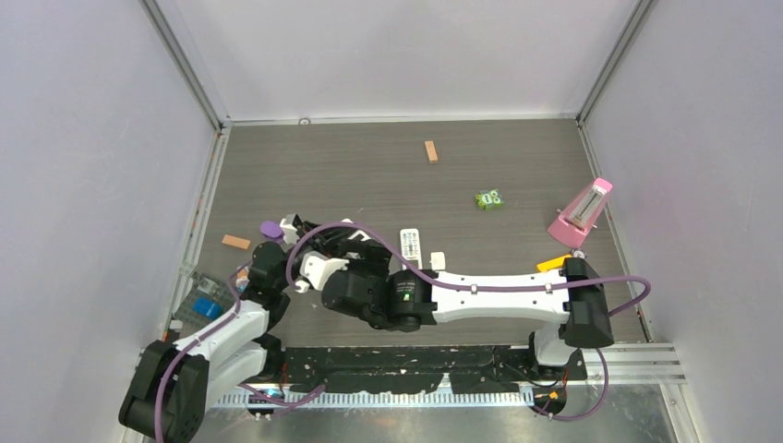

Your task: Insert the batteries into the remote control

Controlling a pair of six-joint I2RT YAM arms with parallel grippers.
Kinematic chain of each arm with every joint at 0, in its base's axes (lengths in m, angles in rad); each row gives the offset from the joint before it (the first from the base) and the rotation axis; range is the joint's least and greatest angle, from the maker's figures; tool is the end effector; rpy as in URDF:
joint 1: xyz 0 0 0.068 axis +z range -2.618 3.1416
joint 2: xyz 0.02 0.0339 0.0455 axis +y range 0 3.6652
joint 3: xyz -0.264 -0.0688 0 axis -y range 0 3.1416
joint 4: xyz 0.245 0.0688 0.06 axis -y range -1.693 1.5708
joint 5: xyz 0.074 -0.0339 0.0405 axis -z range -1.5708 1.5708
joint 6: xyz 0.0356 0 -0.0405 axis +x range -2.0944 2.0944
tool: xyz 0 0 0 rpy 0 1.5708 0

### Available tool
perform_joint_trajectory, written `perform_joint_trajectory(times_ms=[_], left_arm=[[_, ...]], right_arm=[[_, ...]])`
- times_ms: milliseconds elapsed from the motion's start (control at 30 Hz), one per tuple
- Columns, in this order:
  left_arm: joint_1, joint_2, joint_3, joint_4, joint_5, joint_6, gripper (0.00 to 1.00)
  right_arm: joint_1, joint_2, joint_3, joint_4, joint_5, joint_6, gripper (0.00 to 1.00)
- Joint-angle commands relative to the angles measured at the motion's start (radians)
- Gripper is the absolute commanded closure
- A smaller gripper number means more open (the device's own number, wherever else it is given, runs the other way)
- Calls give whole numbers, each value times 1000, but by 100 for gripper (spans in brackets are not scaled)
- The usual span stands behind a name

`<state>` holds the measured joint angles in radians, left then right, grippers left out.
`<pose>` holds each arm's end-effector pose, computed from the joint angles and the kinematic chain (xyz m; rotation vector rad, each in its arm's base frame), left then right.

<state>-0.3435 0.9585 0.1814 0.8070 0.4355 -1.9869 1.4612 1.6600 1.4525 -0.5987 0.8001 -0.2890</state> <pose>0.1750 -0.0785 0.2037 -1.1349 1.6676 -2.0336 0.0652 0.3590 0.3134 -1.3695 1.6040 -0.2701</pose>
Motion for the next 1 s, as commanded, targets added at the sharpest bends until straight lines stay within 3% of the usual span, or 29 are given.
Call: perform_joint_trajectory(times_ms=[0, 267, 767, 867, 967], left_arm=[[23, -67, 45, 133, -35, -126, 100], [29, -96, 42, 19, -18, -22, 100], [74, -108, 74, -121, 29, 102, 100], [75, -108, 78, -107, 31, 134, 100], [75, -114, 81, -74, 29, 176, 100]], right_arm=[[-3, -25, -35, -16, -69, 25, 16], [-14, -76, -8, 35, -39, 60, 1], [-39, -302, -42, 123, -152, 143, 5], [-81, -357, -54, 138, -229, 275, 5], [-147, -429, -86, 138, -331, 519, 4]])
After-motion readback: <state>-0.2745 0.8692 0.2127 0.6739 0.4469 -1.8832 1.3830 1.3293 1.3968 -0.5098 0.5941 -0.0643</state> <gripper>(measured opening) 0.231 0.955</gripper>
